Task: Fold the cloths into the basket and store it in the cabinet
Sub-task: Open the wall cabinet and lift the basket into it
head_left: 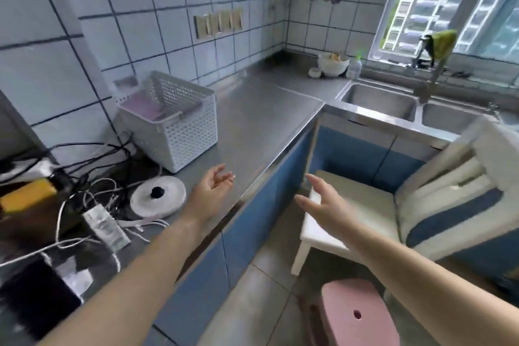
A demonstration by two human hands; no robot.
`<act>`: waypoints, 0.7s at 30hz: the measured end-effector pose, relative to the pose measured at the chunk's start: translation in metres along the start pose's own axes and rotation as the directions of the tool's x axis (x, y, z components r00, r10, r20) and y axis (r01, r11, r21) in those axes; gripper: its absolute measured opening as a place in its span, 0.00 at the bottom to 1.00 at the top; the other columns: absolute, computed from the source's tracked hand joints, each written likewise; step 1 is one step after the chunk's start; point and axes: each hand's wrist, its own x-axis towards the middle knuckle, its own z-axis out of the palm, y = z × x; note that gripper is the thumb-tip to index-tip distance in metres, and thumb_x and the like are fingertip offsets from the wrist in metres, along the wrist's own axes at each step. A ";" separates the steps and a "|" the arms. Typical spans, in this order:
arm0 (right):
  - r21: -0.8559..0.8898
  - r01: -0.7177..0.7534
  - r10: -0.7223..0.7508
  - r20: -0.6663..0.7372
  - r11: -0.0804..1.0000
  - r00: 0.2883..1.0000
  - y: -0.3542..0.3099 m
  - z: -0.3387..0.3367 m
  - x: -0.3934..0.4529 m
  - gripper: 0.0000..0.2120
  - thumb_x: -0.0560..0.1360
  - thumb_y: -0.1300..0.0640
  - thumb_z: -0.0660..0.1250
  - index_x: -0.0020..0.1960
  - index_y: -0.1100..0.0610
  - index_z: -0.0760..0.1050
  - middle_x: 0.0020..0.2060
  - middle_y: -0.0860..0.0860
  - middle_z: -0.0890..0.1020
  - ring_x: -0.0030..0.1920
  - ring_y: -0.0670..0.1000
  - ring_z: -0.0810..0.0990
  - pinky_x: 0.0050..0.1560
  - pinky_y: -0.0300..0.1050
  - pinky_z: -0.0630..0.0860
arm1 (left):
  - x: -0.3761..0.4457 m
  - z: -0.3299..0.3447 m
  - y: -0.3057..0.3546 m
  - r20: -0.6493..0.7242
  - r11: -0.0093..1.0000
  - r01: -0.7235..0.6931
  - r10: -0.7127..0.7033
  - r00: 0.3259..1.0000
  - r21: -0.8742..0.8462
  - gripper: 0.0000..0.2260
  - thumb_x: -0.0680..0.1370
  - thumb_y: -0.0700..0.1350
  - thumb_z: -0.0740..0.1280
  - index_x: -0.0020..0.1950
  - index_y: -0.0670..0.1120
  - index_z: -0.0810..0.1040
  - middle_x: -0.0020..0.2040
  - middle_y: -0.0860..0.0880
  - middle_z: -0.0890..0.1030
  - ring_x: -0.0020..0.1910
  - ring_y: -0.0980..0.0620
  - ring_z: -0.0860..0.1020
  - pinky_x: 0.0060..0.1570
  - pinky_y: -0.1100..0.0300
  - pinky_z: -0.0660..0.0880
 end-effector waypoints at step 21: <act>0.132 0.212 -0.246 0.376 0.968 0.893 -0.106 0.088 0.361 0.35 0.74 0.47 0.67 0.75 0.49 0.55 0.73 0.52 0.63 0.72 0.50 0.62 0.69 0.47 0.63 | 0.191 -0.090 -0.005 -0.626 0.960 -0.023 -0.163 0.763 -0.278 0.29 0.75 0.50 0.69 0.73 0.50 0.63 0.71 0.51 0.68 0.70 0.52 0.67 0.71 0.49 0.62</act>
